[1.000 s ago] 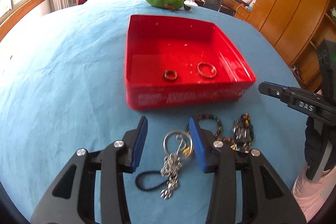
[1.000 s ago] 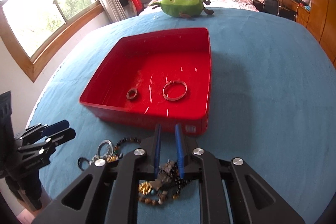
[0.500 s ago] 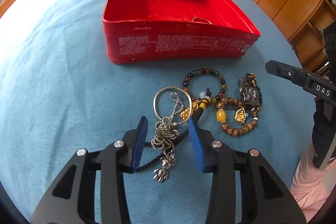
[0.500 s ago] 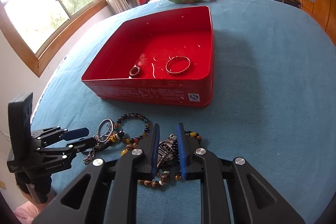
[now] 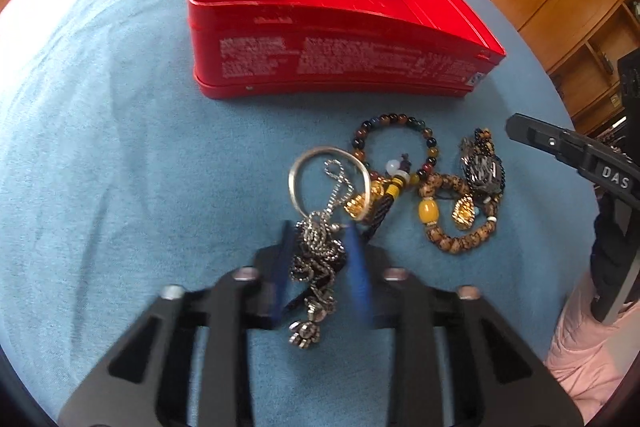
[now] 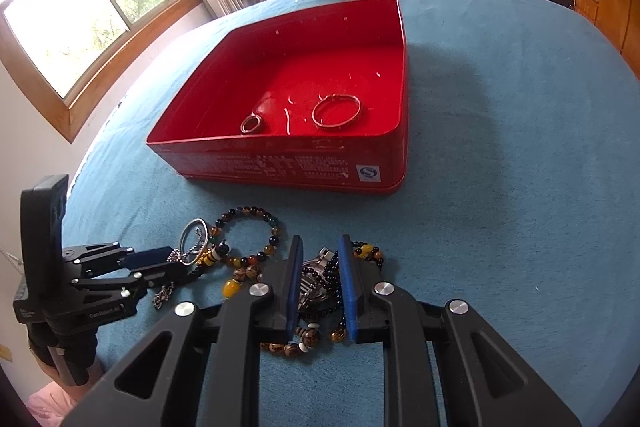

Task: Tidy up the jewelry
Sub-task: 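Grasp the silver chain keychain with the left tool and lift, then carry the chain toward the tin with left tool while right grasps pendant necklace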

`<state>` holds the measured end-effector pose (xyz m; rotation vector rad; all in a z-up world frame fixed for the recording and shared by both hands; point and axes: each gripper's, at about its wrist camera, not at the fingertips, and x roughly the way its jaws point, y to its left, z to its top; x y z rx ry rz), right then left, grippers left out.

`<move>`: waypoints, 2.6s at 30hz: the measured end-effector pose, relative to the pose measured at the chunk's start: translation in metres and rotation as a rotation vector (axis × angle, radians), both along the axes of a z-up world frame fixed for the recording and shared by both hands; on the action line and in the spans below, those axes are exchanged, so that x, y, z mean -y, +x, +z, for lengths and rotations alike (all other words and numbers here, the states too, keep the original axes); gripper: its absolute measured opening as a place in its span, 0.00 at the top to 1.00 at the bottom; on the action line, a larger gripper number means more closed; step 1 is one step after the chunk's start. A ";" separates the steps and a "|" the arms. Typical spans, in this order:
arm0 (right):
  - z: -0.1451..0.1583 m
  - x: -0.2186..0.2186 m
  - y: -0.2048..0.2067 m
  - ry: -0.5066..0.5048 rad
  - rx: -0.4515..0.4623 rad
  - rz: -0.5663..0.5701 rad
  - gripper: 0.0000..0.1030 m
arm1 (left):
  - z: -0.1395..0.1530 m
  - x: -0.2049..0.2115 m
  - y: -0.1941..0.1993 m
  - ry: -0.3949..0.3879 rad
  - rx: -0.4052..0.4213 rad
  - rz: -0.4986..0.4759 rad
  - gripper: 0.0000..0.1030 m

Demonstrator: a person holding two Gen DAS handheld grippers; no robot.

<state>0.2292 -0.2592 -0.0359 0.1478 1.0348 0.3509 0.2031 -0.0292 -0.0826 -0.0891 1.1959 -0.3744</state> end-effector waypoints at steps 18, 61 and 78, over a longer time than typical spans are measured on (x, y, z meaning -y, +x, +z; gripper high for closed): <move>-0.008 -0.008 -0.009 -0.010 -0.026 0.049 0.81 | 0.034 -0.021 -0.014 -0.181 0.103 -0.001 0.94; -0.026 -0.036 -0.026 0.053 -0.135 0.193 0.72 | 0.066 -0.028 -0.032 -0.292 0.239 -0.035 0.94; -0.049 -0.032 -0.001 0.093 -0.207 0.143 0.86 | 0.061 -0.025 -0.029 -0.295 0.217 -0.038 0.94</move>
